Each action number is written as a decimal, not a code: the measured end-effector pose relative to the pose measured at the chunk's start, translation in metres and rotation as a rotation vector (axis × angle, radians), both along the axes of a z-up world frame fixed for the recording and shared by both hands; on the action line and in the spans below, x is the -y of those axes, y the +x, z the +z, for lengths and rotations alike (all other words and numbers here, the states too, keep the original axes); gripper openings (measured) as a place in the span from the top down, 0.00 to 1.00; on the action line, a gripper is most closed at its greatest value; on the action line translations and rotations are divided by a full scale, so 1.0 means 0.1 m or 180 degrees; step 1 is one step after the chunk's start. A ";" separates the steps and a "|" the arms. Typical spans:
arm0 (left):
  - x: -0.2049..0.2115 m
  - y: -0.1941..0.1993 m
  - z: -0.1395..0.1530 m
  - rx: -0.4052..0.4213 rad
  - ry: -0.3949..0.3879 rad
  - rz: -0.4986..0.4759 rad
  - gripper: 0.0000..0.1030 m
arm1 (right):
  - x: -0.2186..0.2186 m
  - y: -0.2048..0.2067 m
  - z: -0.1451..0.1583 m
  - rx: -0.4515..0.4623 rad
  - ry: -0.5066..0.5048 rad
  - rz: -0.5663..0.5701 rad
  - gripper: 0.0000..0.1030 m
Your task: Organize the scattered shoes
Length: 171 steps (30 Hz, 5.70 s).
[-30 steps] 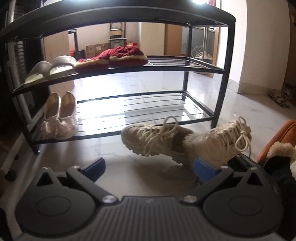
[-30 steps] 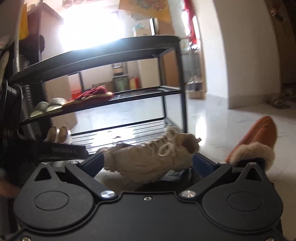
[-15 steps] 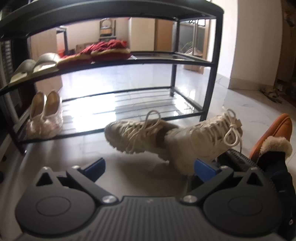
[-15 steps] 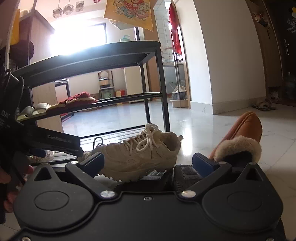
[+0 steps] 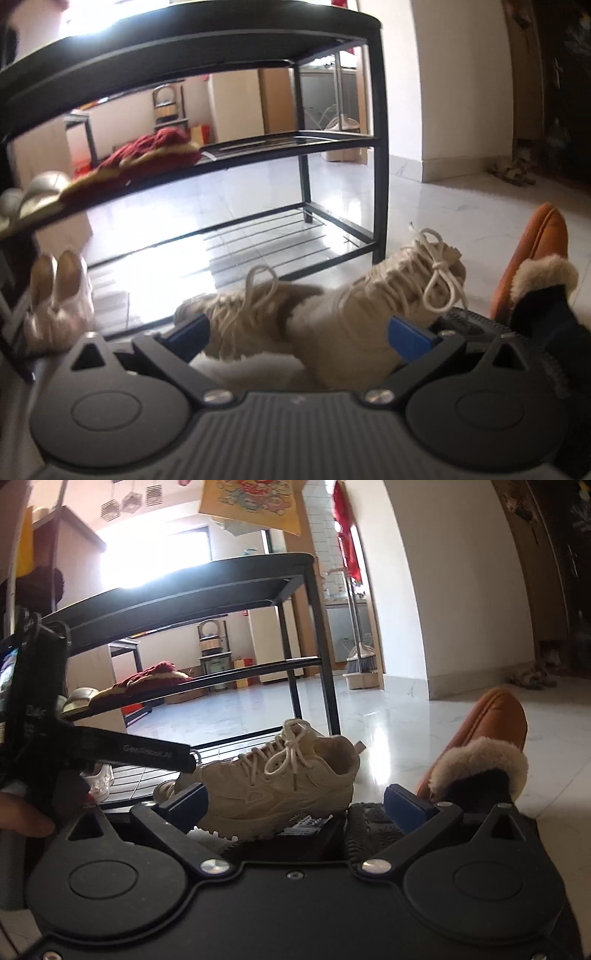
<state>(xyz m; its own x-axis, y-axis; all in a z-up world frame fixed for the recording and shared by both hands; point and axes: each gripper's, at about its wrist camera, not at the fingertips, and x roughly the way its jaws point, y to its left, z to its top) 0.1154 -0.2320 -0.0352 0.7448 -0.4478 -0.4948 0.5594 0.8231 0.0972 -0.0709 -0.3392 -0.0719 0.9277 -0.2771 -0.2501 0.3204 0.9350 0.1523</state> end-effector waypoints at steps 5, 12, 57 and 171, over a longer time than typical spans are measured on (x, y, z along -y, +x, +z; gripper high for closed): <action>0.33 0.15 0.06 0.0064 0.0000 -0.0312 0.00 | 0.02 0.02 -0.03 -0.0020 0.0043 -0.0030 0.00; 0.67 0.27 0.07 -0.0023 -0.0104 -0.0574 0.01 | 0.05 0.05 -0.07 -0.0047 0.0104 -0.0071 0.00; 1.39 0.30 -0.77 0.0468 0.1321 -0.1009 0.00 | 0.32 0.06 -0.20 -0.0080 0.0613 -0.0167 0.00; -2.66 -1.08 -0.40 -0.0273 -0.0585 0.1178 0.00 | -1.08 1.01 0.05 -0.0822 -0.0216 0.1369 0.00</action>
<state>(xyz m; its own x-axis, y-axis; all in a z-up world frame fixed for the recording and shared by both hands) 0.0073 0.0341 -0.0752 0.8315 -0.2444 -0.4989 0.2224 0.9694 -0.1042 0.0298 -0.2309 -0.0671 0.8717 0.0930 -0.4812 -0.0769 0.9956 0.0530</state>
